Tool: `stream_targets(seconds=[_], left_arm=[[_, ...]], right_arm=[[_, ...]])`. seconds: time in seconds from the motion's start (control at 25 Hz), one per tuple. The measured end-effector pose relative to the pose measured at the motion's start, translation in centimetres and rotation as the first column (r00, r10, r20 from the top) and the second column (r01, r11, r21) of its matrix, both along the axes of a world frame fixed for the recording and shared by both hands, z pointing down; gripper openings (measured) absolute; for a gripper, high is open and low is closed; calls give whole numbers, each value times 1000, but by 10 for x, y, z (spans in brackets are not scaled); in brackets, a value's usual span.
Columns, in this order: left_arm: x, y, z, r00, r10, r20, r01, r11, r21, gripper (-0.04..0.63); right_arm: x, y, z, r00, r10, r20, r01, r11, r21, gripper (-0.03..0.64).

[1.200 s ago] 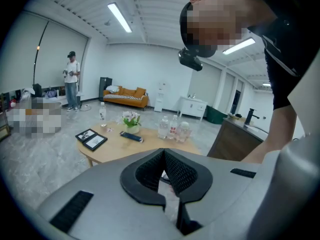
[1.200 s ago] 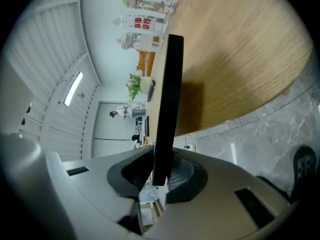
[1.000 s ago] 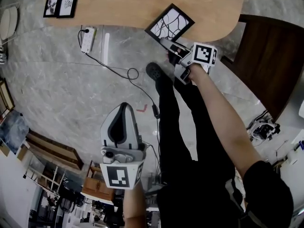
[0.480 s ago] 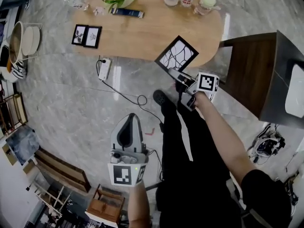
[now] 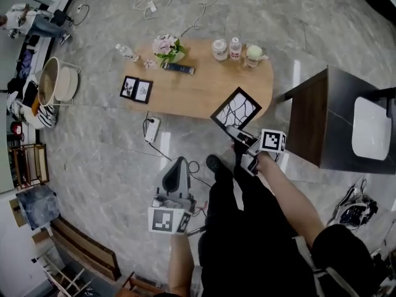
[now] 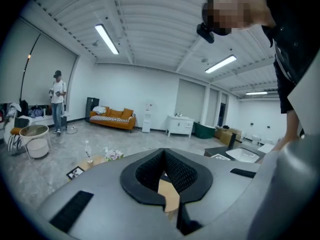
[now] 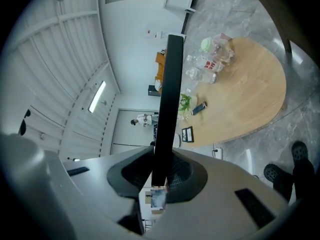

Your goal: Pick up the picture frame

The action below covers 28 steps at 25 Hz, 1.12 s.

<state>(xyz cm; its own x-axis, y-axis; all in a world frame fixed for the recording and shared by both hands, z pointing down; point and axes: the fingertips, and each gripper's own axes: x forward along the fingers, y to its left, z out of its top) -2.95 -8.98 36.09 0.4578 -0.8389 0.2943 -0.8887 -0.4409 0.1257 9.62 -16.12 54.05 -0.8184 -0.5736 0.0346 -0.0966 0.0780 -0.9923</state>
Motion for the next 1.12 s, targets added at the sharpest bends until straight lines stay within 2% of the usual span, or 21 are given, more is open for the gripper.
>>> stream_targets(seconds=[0.16, 0.28, 0.4, 0.52, 0.84, 0.96, 1.12], left_arm=[[3, 1, -25, 1000, 6, 2, -6, 999, 33, 12], [7, -3, -45, 1000, 11, -3, -10, 997, 77, 12], [8, -3, -63, 1000, 11, -5, -10, 993, 115, 12], [7, -8, -76, 1000, 4, 2, -4, 990, 142, 12], [3, -13, -88, 1000, 10, -22, -6, 988, 154, 12], [5, -21, -89, 999, 20, -32, -15, 989, 150, 12], [12, -8, -75, 999, 37, -31, -33, 991, 132, 12]], right_arm=[[9, -2, -49, 1000, 15, -12, -14, 999, 33, 64], [22, -7, -80, 997, 36, -65, -33, 998, 52, 64], [29, -5, -115, 996, 61, -62, -56, 996, 68, 64], [37, -9, -153, 992, 90, -85, -78, 989, 128, 64], [38, -5, -218, 993, 84, -79, -68, 980, 185, 64], [33, -4, -239, 996, 68, -50, -56, 976, 210, 66], [30, 22, -246, 998, 56, -9, -52, 973, 227, 66]])
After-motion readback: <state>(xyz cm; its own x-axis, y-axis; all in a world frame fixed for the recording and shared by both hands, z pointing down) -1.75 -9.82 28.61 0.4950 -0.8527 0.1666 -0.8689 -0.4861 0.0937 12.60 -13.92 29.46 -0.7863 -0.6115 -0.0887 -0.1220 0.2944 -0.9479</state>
